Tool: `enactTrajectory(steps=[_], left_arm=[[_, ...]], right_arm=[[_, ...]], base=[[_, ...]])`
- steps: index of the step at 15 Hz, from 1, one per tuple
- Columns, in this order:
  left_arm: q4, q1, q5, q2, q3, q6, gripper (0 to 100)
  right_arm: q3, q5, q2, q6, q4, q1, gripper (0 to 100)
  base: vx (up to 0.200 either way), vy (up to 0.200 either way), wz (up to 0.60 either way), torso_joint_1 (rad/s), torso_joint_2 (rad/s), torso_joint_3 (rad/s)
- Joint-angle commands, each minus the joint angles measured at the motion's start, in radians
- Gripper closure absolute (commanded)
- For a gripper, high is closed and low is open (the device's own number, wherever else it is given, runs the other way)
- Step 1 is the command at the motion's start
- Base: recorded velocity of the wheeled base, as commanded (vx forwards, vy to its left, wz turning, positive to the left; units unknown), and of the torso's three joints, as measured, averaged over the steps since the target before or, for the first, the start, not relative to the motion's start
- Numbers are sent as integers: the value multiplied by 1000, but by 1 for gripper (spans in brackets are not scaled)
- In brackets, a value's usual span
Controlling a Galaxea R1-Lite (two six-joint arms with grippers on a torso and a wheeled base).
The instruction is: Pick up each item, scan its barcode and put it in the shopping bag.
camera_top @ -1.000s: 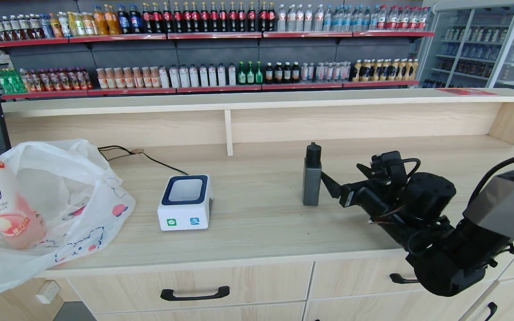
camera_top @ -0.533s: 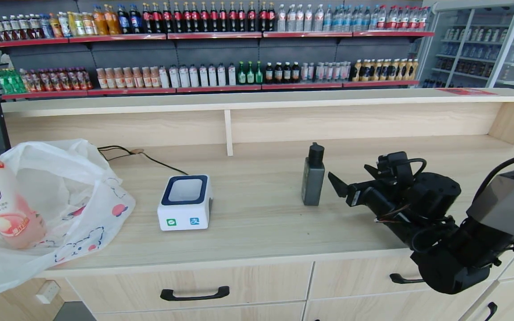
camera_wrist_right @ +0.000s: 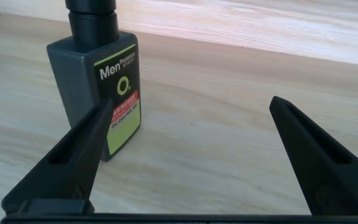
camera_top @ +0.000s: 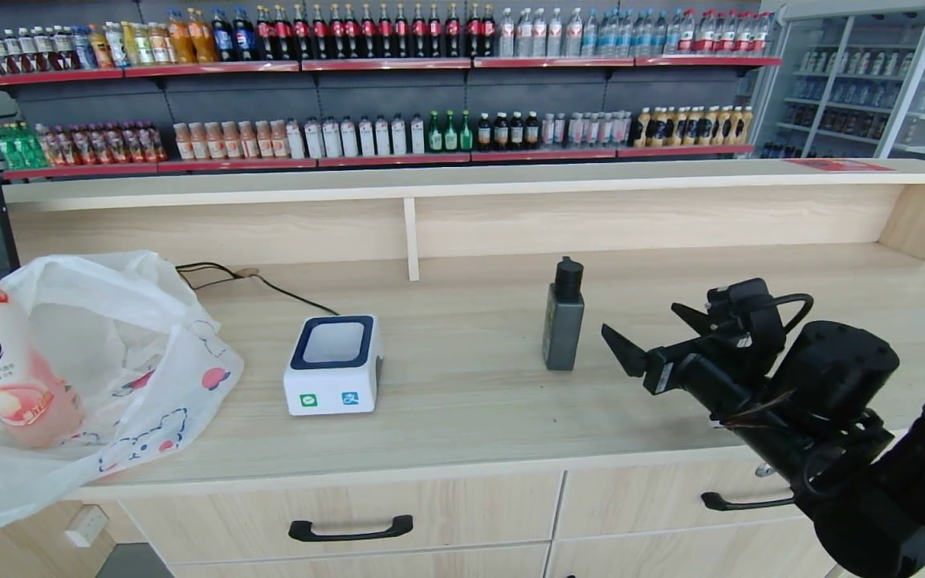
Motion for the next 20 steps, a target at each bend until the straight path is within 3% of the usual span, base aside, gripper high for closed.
enactTrajectory(steps=[1,6,9,11,13,14,18,20], left_arm=[[0,0,0,0,0,0,0],[-2,0,0,0,0,0,0],[-2,0,0,0,0,0,0],[0,0,0,0,0,0,0],[0,0,0,0,0,0,0],[0,0,0,0,0,0,0],[-2,0,0,0,0,1,0],[-2,0,-1,0,0,3,0]], right_arm=[[57,-1,-125,-14,-2,28,0],[113,-21,-177,-33,-2,63,0],[113,-21,-174,-28,-2,101,0],[103,-21,-155,-27,-2,98,0],[-18,-34,-112,-30,-2,101,0],[7,-51,-103,-27,-2,109,0],[-36,-103,-56,28,-2,112,0],[-24,-103,-40,50,-2,117,0]], base=[[-200,0,0,-7,2,7],[-80,0,0,4,0,2],[0,200,0,9,-3,2],[0,200,0,5,0,2],[0,200,0,7,-2,5],[0,200,0,2,7,2],[0,0,0,0,0,0],[200,0,0,2,7,0]])
